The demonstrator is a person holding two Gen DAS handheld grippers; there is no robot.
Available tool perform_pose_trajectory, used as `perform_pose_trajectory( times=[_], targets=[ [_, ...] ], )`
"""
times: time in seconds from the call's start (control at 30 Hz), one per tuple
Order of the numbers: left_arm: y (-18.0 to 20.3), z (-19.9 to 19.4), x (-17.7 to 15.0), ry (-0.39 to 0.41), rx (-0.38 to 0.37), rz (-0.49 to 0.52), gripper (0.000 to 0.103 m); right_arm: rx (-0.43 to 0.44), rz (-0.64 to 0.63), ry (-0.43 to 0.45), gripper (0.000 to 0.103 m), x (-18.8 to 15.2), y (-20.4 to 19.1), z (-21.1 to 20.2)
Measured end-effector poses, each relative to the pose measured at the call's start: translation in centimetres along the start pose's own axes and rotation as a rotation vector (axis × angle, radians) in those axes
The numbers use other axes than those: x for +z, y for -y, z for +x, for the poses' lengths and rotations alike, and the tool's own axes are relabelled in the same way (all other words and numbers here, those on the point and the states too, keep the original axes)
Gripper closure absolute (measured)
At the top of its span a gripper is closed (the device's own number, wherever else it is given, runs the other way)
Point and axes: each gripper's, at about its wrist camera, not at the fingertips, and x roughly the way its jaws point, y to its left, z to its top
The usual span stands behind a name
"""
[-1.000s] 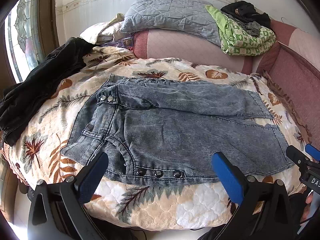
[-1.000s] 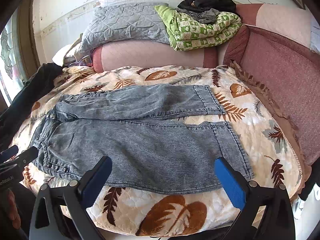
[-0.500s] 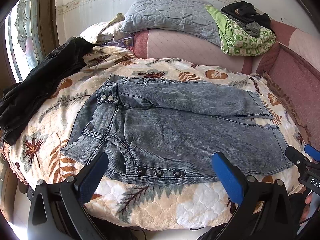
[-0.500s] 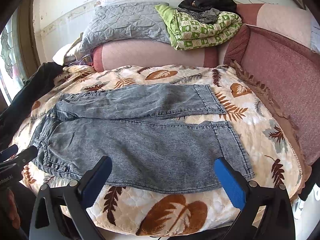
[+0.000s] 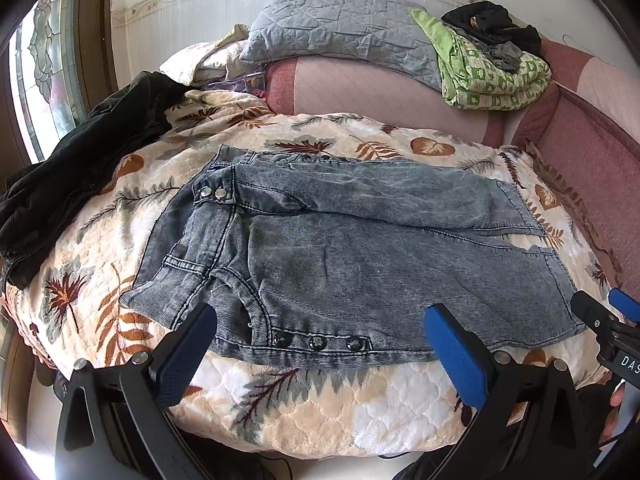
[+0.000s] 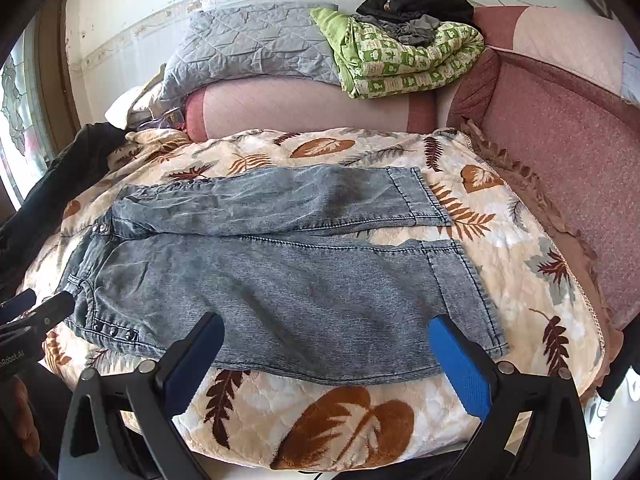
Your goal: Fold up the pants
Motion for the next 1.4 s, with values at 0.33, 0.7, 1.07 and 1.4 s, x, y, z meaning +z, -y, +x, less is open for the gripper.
perform_pose_trajectory(
  times=[0.33,0.7,1.07,1.4],
  targets=[
    [0.2,0.0,0.1,0.035,0.021,0.028,0.0,0.001,0.0,-0.001,0.0,0.0,0.0,0.0],
    [0.0,-0.1,0.0,0.041,0.021,0.029,0.0,0.002,-0.004,0.001,0.0,0.2,-0.2,0.0],
    [-0.3,-0.2,0.2,0.027,0.008,0.01,0.0,0.004,-0.005,0.002,0.0,0.2,-0.2,0.0],
    [-4.0,3.4,2.3,-0.092,-0.144,-0.061,0.0,0.167,0.066,-0.033,0.0,2.0,2.8,1.9]
  ],
)
